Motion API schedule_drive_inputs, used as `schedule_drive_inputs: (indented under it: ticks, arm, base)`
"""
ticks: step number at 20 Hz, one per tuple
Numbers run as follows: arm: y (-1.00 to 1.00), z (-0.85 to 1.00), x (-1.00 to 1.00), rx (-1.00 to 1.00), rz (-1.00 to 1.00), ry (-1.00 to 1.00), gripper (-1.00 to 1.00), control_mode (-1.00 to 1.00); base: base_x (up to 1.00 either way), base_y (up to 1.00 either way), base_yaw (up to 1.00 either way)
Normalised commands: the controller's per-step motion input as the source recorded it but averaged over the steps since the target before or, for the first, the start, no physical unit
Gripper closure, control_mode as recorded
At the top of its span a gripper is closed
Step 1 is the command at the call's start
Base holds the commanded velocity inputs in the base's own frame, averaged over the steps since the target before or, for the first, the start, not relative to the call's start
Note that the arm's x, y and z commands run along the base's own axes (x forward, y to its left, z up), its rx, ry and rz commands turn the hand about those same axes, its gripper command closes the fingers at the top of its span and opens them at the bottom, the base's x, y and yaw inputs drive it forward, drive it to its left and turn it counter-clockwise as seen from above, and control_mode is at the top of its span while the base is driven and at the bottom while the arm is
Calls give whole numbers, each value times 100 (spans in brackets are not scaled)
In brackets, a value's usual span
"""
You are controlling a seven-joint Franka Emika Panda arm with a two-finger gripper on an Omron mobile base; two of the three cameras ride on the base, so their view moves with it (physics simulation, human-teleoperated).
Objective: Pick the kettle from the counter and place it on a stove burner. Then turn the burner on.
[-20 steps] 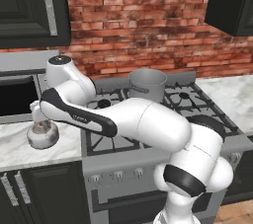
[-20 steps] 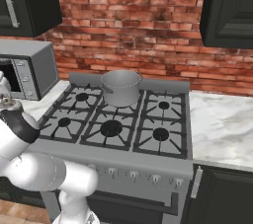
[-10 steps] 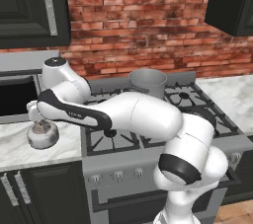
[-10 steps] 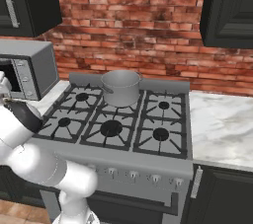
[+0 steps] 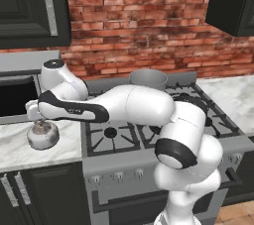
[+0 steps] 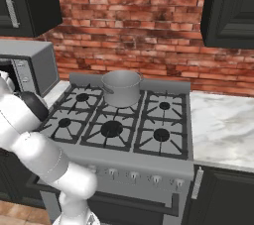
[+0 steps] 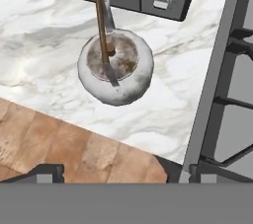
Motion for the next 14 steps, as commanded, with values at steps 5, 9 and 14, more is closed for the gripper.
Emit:
schedule_drive_inputs:
  ticks: [5, 9, 14]
  arm:
    - [22, -8, 35, 0, 0, 1, -100, -100]
    - [25, -11, 37, 0, 0, 1, -100, -100]
    - [35, -11, 38, 0, 0, 1, -100, -100]
  base:
    - [0, 0, 0]
    - [0, 0, 0]
    - [0, 0, 0]
